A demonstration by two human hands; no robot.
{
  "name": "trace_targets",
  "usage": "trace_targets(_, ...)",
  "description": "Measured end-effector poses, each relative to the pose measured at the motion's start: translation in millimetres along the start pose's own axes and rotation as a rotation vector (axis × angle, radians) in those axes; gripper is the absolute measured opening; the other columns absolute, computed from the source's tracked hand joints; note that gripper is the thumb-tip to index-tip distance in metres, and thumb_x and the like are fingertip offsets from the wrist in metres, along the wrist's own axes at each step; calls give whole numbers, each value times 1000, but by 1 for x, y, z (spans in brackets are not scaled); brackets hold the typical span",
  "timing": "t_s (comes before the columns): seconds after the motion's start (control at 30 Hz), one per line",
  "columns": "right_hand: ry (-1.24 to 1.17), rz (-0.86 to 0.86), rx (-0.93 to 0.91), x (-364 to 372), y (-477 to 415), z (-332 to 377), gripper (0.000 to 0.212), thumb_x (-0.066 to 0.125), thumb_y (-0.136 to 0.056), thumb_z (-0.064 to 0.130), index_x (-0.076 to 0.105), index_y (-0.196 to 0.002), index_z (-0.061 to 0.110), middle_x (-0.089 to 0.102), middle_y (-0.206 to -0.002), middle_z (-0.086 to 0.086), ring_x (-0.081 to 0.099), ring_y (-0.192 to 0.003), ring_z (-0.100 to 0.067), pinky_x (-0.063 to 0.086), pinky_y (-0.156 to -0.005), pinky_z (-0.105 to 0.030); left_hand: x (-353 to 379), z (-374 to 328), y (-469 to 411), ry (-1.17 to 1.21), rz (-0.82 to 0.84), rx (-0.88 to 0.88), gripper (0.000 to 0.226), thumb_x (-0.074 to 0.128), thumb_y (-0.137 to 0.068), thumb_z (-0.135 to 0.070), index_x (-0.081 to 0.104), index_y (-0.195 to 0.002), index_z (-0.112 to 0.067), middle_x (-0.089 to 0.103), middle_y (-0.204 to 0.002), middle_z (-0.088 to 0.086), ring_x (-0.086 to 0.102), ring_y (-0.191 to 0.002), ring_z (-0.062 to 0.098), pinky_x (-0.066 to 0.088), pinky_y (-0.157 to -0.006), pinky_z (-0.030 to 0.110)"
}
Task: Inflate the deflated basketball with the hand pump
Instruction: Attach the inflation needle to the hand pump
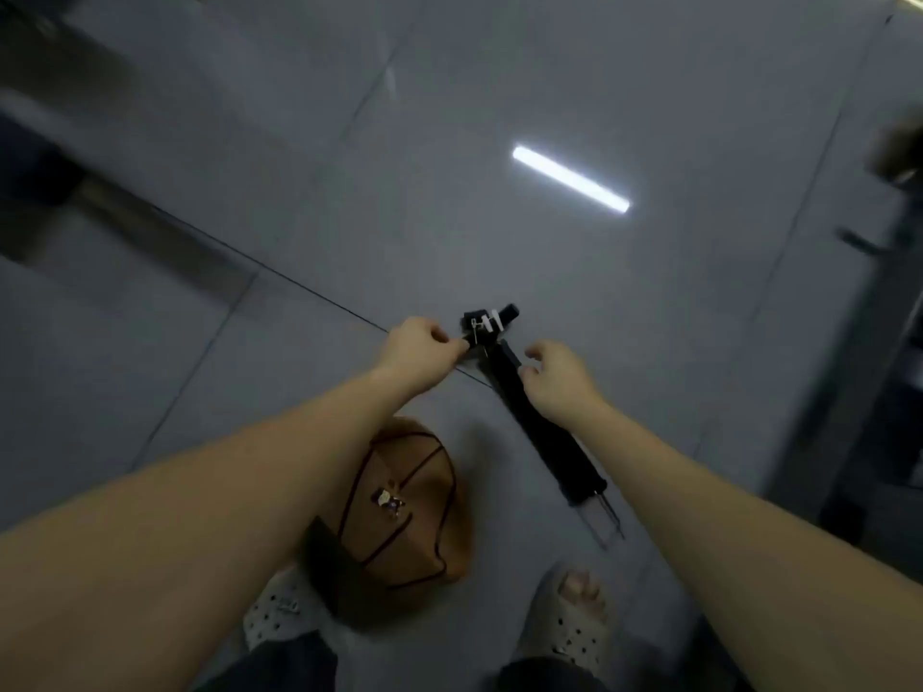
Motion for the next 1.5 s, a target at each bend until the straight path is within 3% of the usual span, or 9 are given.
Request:
trace_targets(0.27,-16,71,64,72,-85,-33,53,71,-83,27,48,-127,6,54,-126,-17,56,-110,-35,49,-88,-42,73,36,-90,27,112,-18,81,78,-84,-31,36,-152,-12,46,-148,12,51,-128,30,45,-102,36)
trace_targets(0.43,-39,7,118,97,-115,-43,43,78,-72,32,56,-102,11,62,-101,-10,61,-94,-32,52,-74,-39,99,43,-108,352,182,-55,51,76,-82,-1,53,-127,-6,66,-114,12,62,-84,17,51,-64,16)
trace_targets(0.57,-199,46,125,112,-112,-37,21,77,-75,22,63,-85,10,65,-81,-8,62,-78,-24,47,-63,-36,92,44,-92,507,163,-109,42,70,-86,5,58,-125,-1,66,-113,20,64,-68,20,52,-50,22)
trace_targets(0.7,-231,72,34,86,-62,-1,11,66,-81,3,59,-85,10,58,-68,-4,55,-63,-24,43,-54,-34,56,39,-36,518,169,-74,38,77,-84,-14,63,-119,-12,67,-108,11,60,-86,19,47,-67,25)
trace_targets(0.97,-363,130,-242,10,90,109,8,65,-74,1,64,-82,1,62,-68,-16,55,-60,-25,49,-59,-42,-57,19,139,884,61,-107,59,67,-79,-62,67,-118,-18,71,-114,2,65,-108,19,51,-95,38)
trace_targets(1.13,-310,345,-532,-3,204,192,10,74,-78,7,68,-73,13,69,-69,-1,65,-64,-16,53,-64,-41,-98,24,245,1317,42,-123,35,59,-95,-43,73,-102,-11,74,-101,10,68,-89,24,51,-85,38)
trace_targets(1.23,-298,425,-599,15,259,231,14,74,-77,3,67,-72,14,69,-67,2,64,-62,-12,50,-59,-33,-122,55,295,1543,-172,-169,20,56,-100,-25,69,-96,-11,73,-88,7,69,-74,16,52,-78,30)
trace_targets(1.37,-292,459,-567,62,303,252,11,76,-78,10,69,-79,2,69,-76,-24,67,-67,-34,52,-62,-52,-139,113,345,1617,-383,-180,7,60,-96,-11,66,-93,-10,70,-79,6,67,-68,16,54,-70,28)
trace_targets(1.5,-253,484,-477,129,353,248,8,75,-81,6,69,-80,11,71,-75,-7,68,-69,-15,55,-68,-39,-132,169,396,1646,-290,-97,12,61,-91,-17,69,-93,-9,69,-86,8,67,-78,20,51,-80,31)
Point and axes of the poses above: each hand's wrist, its own y-axis away from the middle knuckle, its own x-axis out of the palm, z = x × y, the point moved 6 cm from there along -y, towards the middle knuckle
